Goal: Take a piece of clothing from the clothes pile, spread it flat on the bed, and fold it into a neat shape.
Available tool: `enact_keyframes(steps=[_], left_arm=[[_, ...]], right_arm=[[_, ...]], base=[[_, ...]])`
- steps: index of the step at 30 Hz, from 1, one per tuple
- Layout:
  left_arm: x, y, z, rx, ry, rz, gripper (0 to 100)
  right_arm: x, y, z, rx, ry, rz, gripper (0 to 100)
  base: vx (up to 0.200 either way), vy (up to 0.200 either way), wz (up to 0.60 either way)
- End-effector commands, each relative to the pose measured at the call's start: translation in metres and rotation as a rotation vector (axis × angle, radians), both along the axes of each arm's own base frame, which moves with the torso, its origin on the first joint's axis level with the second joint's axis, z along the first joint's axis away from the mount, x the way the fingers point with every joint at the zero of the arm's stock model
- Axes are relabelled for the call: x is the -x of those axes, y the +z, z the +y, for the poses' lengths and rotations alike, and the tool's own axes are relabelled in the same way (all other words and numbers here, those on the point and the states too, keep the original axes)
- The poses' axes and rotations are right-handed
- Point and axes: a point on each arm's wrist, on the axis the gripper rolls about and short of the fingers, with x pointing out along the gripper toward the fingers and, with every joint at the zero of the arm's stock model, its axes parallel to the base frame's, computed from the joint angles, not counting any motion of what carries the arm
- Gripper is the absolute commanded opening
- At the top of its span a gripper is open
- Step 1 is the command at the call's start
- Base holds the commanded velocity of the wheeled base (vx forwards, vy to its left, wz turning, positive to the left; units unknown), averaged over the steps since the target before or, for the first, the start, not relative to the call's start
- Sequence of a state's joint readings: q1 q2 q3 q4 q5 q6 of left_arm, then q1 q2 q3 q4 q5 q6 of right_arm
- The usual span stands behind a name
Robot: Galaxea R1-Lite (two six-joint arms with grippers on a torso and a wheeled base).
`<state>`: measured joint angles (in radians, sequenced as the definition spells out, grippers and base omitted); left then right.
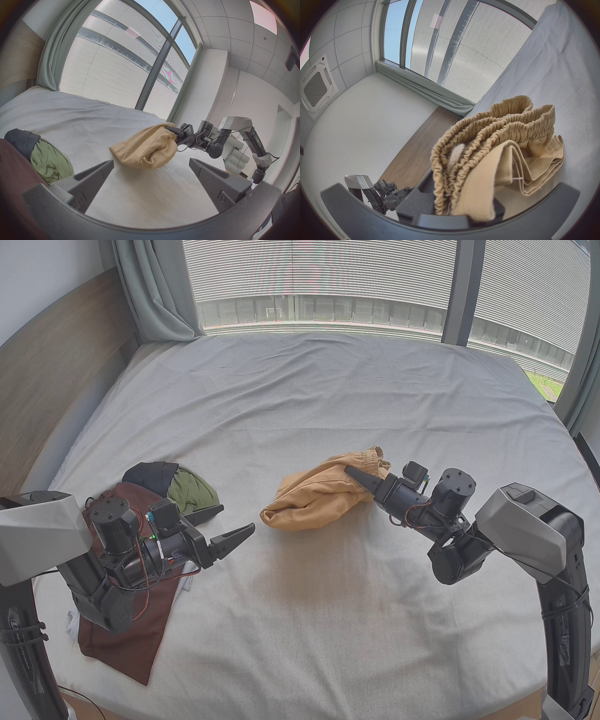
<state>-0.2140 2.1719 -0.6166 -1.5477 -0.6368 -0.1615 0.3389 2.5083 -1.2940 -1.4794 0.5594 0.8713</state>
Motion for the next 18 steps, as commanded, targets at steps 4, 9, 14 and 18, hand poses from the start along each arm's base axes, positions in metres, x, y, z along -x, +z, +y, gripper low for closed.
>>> enact_keyframes(steps=[4,9,14,18], left_arm=[[0.0,0.001,0.002,0.008,0.007,0.003,100],[0.0,0.001,0.002,0.007,0.007,0.006,100],[-0.001,0.0,0.003,0.007,0.009,0.006,100],[-0.001,0.0,0.003,0.007,0.009,0.008,100]], right_arm=[[-0.02,0.033,0.002,-0.044,-0.002,-0.06,0],[-0.029,0.046,0.004,-0.053,-0.004,-0.085,0],[-0.038,0.046,0.004,-0.056,-0.01,-0.093,0],[-0.044,0.045,0.005,-0.057,-0.011,-0.096,0]], base=[[0.0,0.0,0.0],[0.0,0.0,0.0],[0.0,0.0,0.0],[0.0,0.0,0.0]])
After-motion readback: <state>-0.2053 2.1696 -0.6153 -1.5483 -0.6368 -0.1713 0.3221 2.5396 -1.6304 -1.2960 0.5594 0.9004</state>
